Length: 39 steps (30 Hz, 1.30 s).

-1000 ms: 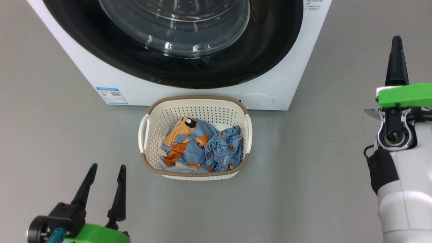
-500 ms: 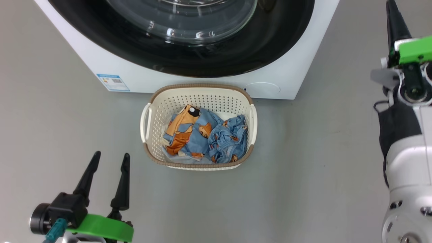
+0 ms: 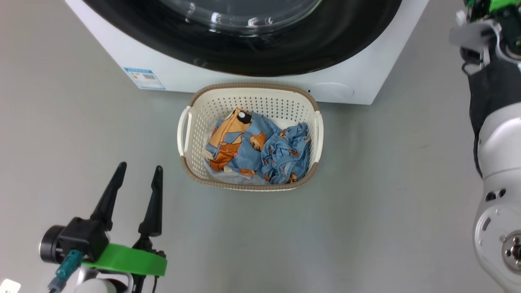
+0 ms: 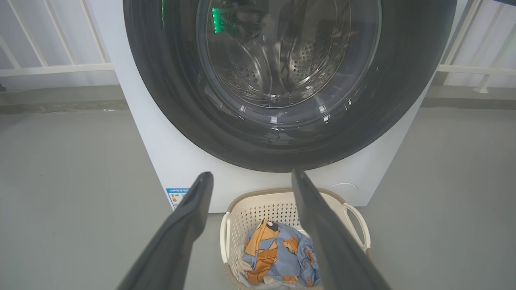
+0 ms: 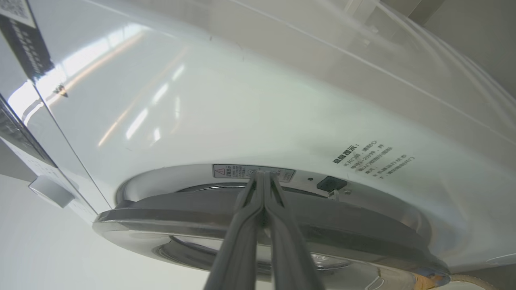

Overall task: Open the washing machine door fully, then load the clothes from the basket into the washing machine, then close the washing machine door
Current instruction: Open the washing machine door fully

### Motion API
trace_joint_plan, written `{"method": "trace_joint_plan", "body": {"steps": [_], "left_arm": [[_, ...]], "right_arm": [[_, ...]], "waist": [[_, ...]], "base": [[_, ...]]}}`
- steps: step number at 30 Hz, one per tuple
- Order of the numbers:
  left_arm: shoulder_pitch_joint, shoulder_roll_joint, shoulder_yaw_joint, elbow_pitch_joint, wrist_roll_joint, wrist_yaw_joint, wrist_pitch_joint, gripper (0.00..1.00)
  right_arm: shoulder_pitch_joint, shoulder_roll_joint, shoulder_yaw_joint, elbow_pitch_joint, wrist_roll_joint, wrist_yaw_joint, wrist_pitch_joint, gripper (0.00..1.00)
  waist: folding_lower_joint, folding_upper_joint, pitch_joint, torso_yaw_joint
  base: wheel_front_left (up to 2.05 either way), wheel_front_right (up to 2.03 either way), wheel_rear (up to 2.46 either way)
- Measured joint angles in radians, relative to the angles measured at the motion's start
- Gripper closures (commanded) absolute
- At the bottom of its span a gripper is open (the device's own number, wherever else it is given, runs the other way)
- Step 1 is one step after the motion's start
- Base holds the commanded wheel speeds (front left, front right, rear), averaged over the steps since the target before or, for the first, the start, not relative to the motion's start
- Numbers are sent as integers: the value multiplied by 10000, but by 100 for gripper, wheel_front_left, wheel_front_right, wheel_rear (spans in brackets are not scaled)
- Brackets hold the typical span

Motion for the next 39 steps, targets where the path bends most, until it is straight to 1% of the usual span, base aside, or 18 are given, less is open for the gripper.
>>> {"method": "trace_joint_plan", "body": {"steps": [13,15,24,39], "left_arm": [[-465,-75,-130,-134,-100,0,0,0],[-541,-98,-176,-136,-288,0,0,0],[-561,-105,-261,-136,-437,0,0,0],[-564,-109,-347,-205,-606,0,0,0]], "right_arm": [[-1308,-31,-418,662,-1045,0,650,100],[-1469,4,-535,736,-1254,0,819,100],[-1685,33,-993,986,-1825,0,1151,100],[-2157,-77,-1902,1390,-2823,0,1264,100]], "waist": [[0,0,691,237],[0,0,809,277],[0,0,934,436],[0,0,1096,687]], "base": [[0,0,0],[0,0,0],[0,0,0],[0,0,0]]}}
